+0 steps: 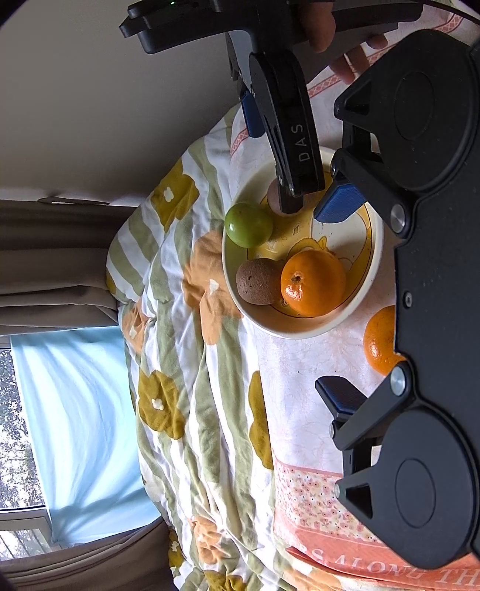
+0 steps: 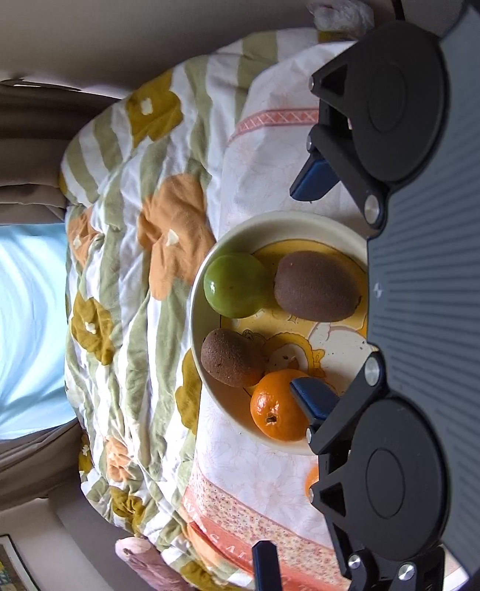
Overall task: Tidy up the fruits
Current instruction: 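Open both tools to release the fruits and withdraw from the bowl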
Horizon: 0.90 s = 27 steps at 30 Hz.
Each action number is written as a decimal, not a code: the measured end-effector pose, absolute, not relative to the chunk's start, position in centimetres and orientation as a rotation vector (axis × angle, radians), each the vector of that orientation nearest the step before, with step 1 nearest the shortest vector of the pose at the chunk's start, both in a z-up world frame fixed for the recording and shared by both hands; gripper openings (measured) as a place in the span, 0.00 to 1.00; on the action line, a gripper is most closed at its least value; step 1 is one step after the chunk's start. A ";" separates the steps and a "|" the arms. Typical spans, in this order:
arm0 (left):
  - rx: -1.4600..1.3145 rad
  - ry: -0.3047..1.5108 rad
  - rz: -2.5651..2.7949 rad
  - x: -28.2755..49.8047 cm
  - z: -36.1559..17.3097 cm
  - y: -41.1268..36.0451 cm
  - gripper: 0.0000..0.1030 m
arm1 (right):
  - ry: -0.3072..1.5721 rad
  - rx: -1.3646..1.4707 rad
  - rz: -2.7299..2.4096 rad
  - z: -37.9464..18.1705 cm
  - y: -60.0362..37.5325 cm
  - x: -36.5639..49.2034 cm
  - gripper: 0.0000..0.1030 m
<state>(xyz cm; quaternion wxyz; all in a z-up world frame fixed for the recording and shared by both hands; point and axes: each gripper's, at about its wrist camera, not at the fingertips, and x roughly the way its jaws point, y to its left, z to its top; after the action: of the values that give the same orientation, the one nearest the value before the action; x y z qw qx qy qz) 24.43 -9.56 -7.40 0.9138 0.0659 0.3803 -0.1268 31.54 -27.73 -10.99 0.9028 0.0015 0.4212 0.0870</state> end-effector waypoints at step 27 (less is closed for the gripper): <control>0.084 0.621 -0.240 12.0 -0.8 -2.1 0.97 | 0.701 0.101 0.075 -0.1 -23.7 16.0 1.00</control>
<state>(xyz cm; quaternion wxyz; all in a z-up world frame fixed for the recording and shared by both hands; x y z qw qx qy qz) 12.05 -2.14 -0.77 0.9442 0.0410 0.3049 -0.1178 16.03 -23.73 -0.12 0.9372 0.0494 0.3433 0.0368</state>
